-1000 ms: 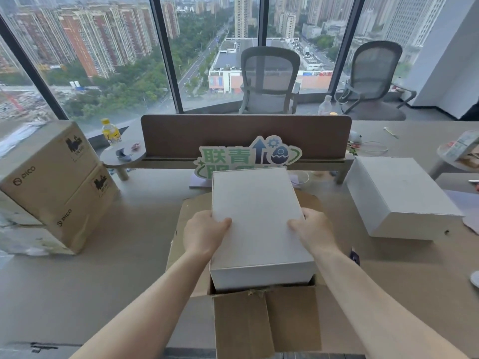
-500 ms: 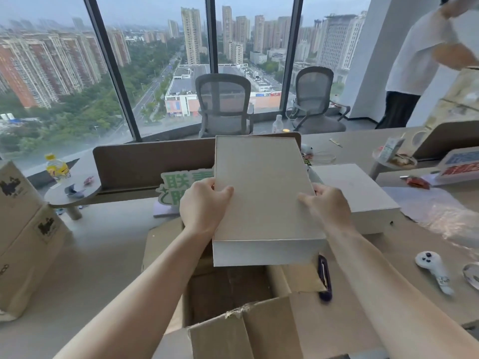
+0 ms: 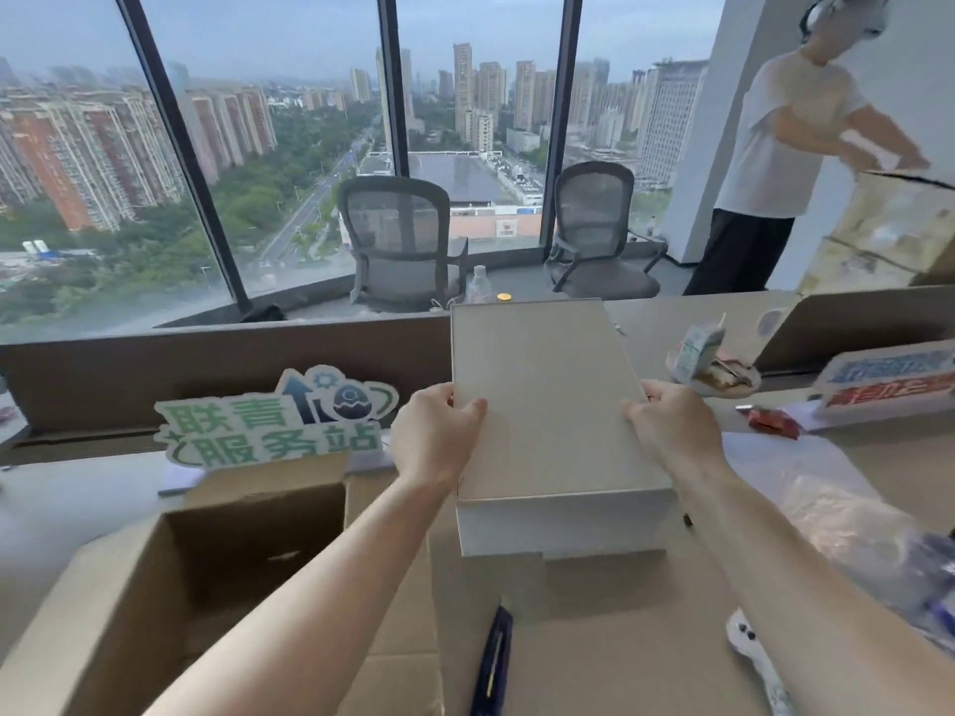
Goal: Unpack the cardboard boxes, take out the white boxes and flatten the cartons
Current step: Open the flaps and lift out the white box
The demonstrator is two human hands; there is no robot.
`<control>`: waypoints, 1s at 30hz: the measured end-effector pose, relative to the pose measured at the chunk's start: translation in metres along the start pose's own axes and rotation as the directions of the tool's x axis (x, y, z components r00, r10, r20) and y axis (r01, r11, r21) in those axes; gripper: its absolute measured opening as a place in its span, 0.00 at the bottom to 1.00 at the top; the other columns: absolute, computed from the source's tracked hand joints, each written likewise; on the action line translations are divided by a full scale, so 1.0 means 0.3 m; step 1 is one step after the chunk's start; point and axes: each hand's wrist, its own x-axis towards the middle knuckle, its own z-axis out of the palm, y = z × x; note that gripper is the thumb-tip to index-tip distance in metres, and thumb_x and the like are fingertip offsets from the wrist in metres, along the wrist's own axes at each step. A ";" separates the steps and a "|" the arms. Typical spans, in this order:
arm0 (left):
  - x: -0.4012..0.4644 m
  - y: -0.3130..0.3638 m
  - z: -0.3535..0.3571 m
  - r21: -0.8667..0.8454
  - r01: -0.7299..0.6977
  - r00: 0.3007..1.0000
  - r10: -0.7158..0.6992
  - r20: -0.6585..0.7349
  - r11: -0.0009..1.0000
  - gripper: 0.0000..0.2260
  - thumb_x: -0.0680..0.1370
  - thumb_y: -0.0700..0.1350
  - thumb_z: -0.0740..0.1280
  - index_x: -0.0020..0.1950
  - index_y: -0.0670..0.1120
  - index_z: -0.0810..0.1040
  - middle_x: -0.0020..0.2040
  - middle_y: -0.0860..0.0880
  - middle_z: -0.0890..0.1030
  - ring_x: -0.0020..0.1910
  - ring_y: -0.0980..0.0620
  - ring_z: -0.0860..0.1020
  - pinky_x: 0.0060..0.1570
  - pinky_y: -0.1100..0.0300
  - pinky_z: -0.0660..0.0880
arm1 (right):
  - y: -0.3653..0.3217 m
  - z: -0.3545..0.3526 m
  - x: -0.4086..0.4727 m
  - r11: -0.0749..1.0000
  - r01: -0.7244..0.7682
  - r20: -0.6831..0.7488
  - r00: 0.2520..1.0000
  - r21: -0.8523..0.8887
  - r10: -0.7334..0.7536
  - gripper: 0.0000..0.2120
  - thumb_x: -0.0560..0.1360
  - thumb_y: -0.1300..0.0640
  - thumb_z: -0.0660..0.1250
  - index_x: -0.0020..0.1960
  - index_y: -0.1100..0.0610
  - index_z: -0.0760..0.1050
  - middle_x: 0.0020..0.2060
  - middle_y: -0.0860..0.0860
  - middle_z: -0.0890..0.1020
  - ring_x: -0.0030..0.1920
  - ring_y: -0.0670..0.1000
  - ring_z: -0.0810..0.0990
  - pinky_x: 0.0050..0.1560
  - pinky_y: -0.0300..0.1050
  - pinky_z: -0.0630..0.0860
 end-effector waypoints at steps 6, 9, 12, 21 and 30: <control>0.088 0.159 0.274 0.046 0.091 0.995 -0.093 0.027 0.995 0.09 0.75 0.50 0.65 0.45 0.48 0.82 0.39 0.52 0.83 0.42 0.47 0.79 0.36 0.58 0.69 | 0.160 -0.079 0.291 0.999 -0.011 0.022 1.000 -0.030 0.011 0.09 0.69 0.57 0.63 0.41 0.64 0.75 0.31 0.56 0.78 0.35 0.59 0.74 0.33 0.47 0.65; 0.127 0.192 0.369 0.080 0.110 0.991 -0.115 0.061 0.991 0.08 0.77 0.49 0.64 0.45 0.48 0.81 0.39 0.51 0.82 0.42 0.46 0.78 0.36 0.58 0.66 | 0.240 -0.073 0.379 0.998 -0.067 0.056 0.996 -0.003 0.067 0.11 0.66 0.56 0.62 0.40 0.65 0.72 0.29 0.53 0.74 0.32 0.56 0.70 0.34 0.47 0.63; 0.165 0.196 0.447 0.099 0.119 0.988 -0.128 0.090 0.988 0.09 0.77 0.48 0.63 0.39 0.48 0.76 0.36 0.51 0.79 0.41 0.45 0.77 0.37 0.57 0.66 | 0.291 -0.063 0.445 0.995 -0.100 0.095 0.990 -0.009 0.100 0.12 0.64 0.55 0.62 0.40 0.65 0.73 0.29 0.52 0.74 0.32 0.55 0.71 0.35 0.46 0.64; 0.246 0.157 0.564 0.159 0.114 0.983 -0.134 0.125 0.981 0.09 0.79 0.49 0.62 0.45 0.48 0.78 0.46 0.46 0.83 0.49 0.41 0.79 0.45 0.54 0.72 | 0.327 -0.011 0.547 0.994 -0.099 0.149 0.983 -0.047 0.105 0.04 0.67 0.58 0.62 0.34 0.58 0.71 0.28 0.51 0.70 0.32 0.55 0.67 0.34 0.46 0.62; 0.245 0.139 0.581 0.150 0.084 0.981 -0.108 0.163 0.985 0.09 0.81 0.50 0.59 0.49 0.48 0.77 0.49 0.47 0.83 0.50 0.41 0.78 0.42 0.55 0.67 | 0.338 -0.001 0.592 0.988 -0.089 0.180 0.977 -0.127 0.111 0.09 0.72 0.59 0.61 0.44 0.63 0.78 0.37 0.58 0.82 0.43 0.63 0.78 0.39 0.48 0.72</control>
